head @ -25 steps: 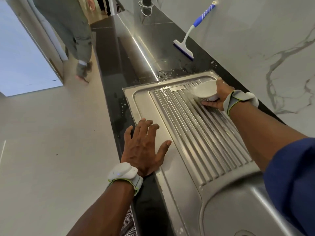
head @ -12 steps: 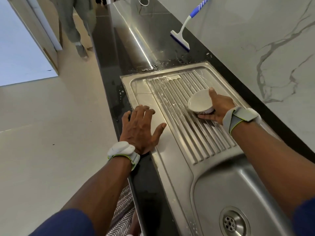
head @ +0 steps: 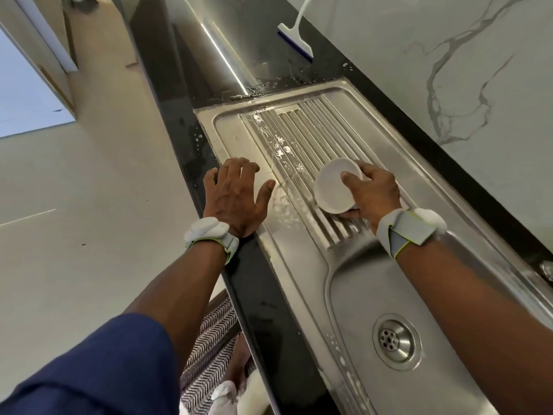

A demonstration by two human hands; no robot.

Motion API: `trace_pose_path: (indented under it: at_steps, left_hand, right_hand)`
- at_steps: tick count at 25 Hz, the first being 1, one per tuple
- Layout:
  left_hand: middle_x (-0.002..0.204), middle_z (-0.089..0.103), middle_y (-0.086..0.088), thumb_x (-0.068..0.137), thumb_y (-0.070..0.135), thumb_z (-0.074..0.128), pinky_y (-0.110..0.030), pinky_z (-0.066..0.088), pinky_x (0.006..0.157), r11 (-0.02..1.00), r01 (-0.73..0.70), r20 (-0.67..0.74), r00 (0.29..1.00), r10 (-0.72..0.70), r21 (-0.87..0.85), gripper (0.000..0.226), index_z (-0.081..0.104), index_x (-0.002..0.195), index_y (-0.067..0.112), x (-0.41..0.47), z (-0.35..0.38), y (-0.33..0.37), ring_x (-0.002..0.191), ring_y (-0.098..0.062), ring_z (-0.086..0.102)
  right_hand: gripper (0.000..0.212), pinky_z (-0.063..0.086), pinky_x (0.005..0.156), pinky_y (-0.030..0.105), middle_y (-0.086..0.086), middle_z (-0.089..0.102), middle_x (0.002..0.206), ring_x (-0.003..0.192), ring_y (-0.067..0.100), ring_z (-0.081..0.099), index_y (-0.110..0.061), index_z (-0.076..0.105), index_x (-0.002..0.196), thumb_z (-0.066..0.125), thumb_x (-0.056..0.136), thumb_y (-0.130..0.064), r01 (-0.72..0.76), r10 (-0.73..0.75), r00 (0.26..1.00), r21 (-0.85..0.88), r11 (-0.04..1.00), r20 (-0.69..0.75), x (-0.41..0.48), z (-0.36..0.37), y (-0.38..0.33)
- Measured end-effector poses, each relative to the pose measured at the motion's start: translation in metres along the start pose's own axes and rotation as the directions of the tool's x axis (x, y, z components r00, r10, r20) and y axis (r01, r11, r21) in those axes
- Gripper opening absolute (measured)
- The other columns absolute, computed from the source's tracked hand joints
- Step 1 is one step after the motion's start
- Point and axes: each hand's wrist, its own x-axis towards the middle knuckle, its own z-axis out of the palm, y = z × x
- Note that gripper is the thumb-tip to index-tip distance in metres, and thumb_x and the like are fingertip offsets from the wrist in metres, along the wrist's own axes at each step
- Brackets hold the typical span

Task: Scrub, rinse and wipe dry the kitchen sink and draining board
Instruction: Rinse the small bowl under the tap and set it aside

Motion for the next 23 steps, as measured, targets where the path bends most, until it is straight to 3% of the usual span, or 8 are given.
trace_pose_path:
  at_steps: [3,6,9,11,16,20,23]
  left_hand:
    - [0.125,0.059,-0.003,0.103,0.054,0.037,-0.048,0.035,0.101,1.0,-0.008,-0.024,1.0,0.008,-0.011,0.045,0.059,0.123,0.019,0.001,0.001,-0.002,0.122,-0.027,0.052]
    - [0.124,0.06,-0.002,0.103,0.052,0.039,-0.048,0.035,0.099,1.0,-0.012,-0.042,0.999,0.011,-0.012,0.043,0.06,0.122,0.019,0.0,0.0,-0.001,0.119,-0.027,0.054]
    - [0.124,0.06,-0.002,0.103,0.053,0.04,-0.048,0.036,0.099,0.999,-0.037,-0.048,0.998,0.036,-0.014,0.044,0.06,0.122,0.019,-0.003,-0.001,-0.001,0.118,-0.027,0.054]
    - [0.124,0.061,-0.003,0.103,0.053,0.04,-0.048,0.036,0.099,0.999,-0.037,-0.053,0.998,0.036,-0.015,0.045,0.06,0.122,0.018,-0.003,0.0,-0.002,0.118,-0.028,0.055]
    - [0.125,0.061,-0.006,0.104,0.054,0.037,-0.048,0.036,0.101,0.999,-0.041,-0.045,0.998,0.041,-0.013,0.048,0.06,0.124,0.017,-0.003,-0.002,0.0,0.118,-0.03,0.055]
    - [0.126,0.06,-0.006,0.104,0.054,0.036,-0.048,0.034,0.102,0.999,-0.052,-0.043,0.998,0.052,-0.004,0.048,0.059,0.125,0.017,-0.003,-0.004,-0.001,0.119,-0.029,0.054]
    - [0.126,0.06,-0.005,0.105,0.055,0.035,-0.048,0.034,0.101,0.997,-0.077,-0.021,0.997,0.077,0.007,0.048,0.059,0.124,0.018,-0.005,-0.005,0.001,0.12,-0.029,0.054]
  right_hand:
    - [0.041,0.061,0.056,0.052,0.004,0.062,0.121,0.102,0.034,0.062,-0.029,0.066,0.128,0.071,0.087,-0.023,0.029,-0.029,1.0,0.006,1.0,0.013,-0.02,0.012,0.01]
    - [0.043,0.063,0.072,0.048,-0.006,0.066,0.11,0.102,0.025,0.064,-0.032,0.068,0.124,0.07,0.082,-0.023,0.151,-0.149,0.989,-0.099,0.984,0.027,-0.041,0.019,0.019]
    - [0.047,0.055,0.092,0.032,-0.009,0.068,0.113,0.104,0.015,0.062,-0.03,0.067,0.127,0.064,0.083,-0.013,0.314,-0.306,0.949,-0.271,0.91,0.072,-0.069,0.018,0.025]
    - [0.055,0.048,0.096,0.021,-0.01,0.068,0.121,0.109,0.012,0.061,-0.032,0.064,0.131,0.059,0.082,-0.006,0.4,-0.378,0.916,-0.364,0.841,0.134,-0.087,0.013,0.03]
    - [0.052,0.05,0.098,0.026,-0.002,0.067,0.122,0.111,0.012,0.062,-0.025,0.061,0.137,0.056,0.086,-0.016,0.624,-0.578,0.78,-0.378,0.684,0.24,-0.127,-0.015,0.062]
    - [0.043,0.05,0.103,0.032,0.001,0.069,0.126,0.117,0.015,0.064,-0.016,0.064,0.135,0.056,0.093,-0.02,0.695,-0.671,0.71,-0.362,0.621,0.214,-0.152,-0.034,0.085]
    - [0.04,0.05,0.102,0.027,0.001,0.071,0.121,0.113,0.014,0.066,-0.012,0.069,0.126,0.057,0.089,-0.001,0.679,-0.699,0.709,-0.362,0.638,0.098,-0.165,-0.042,0.093]
